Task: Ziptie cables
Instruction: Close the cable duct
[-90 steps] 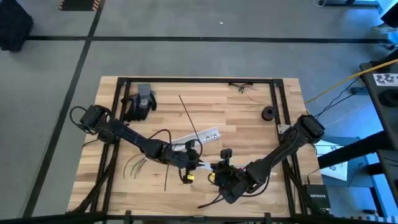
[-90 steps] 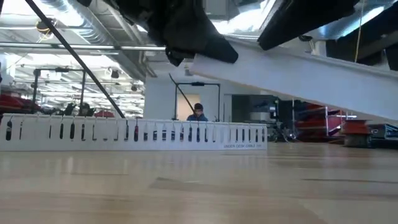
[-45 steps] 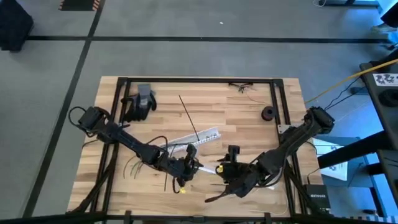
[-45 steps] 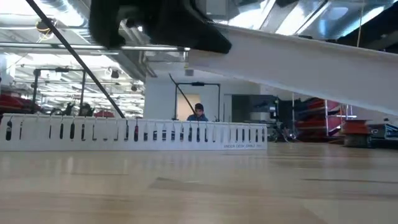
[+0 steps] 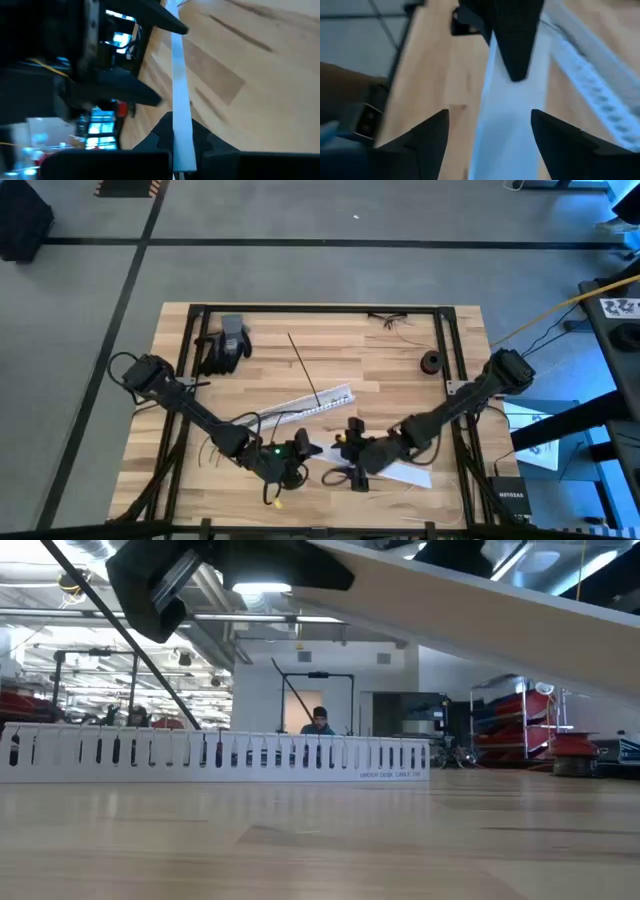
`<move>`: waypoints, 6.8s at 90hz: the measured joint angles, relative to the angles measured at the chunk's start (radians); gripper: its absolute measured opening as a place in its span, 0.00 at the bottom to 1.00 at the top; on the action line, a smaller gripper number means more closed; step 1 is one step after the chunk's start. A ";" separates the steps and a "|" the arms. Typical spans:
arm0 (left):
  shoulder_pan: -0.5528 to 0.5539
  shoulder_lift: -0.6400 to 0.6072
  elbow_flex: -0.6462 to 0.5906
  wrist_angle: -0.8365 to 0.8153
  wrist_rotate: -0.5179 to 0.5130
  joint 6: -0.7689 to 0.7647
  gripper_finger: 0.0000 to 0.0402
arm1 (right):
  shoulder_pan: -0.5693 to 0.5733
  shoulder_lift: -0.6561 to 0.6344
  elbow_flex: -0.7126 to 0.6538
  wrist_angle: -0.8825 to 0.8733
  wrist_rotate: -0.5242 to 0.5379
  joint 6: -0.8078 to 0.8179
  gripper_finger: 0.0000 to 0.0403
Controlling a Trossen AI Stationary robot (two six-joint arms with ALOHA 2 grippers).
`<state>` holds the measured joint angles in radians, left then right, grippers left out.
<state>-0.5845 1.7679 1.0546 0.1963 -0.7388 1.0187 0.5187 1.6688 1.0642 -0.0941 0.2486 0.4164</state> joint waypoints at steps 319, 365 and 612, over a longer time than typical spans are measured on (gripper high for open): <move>0.289 -0.058 -0.084 -0.450 0.210 -1.286 0.53 | -0.106 0.040 0.022 -0.215 0.113 -0.207 0.56; 0.252 -0.052 -0.115 -0.615 0.363 -1.255 0.02 | -0.149 0.033 0.022 -0.260 0.107 -0.241 0.56; 0.341 -0.027 -0.087 -0.269 0.488 -1.120 0.59 | -0.146 0.000 0.022 -0.368 0.118 -0.175 0.56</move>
<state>-0.2432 1.7409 0.9676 -0.0731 -0.2508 -0.1009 0.3725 1.6691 1.0859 -0.4624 0.3664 0.2415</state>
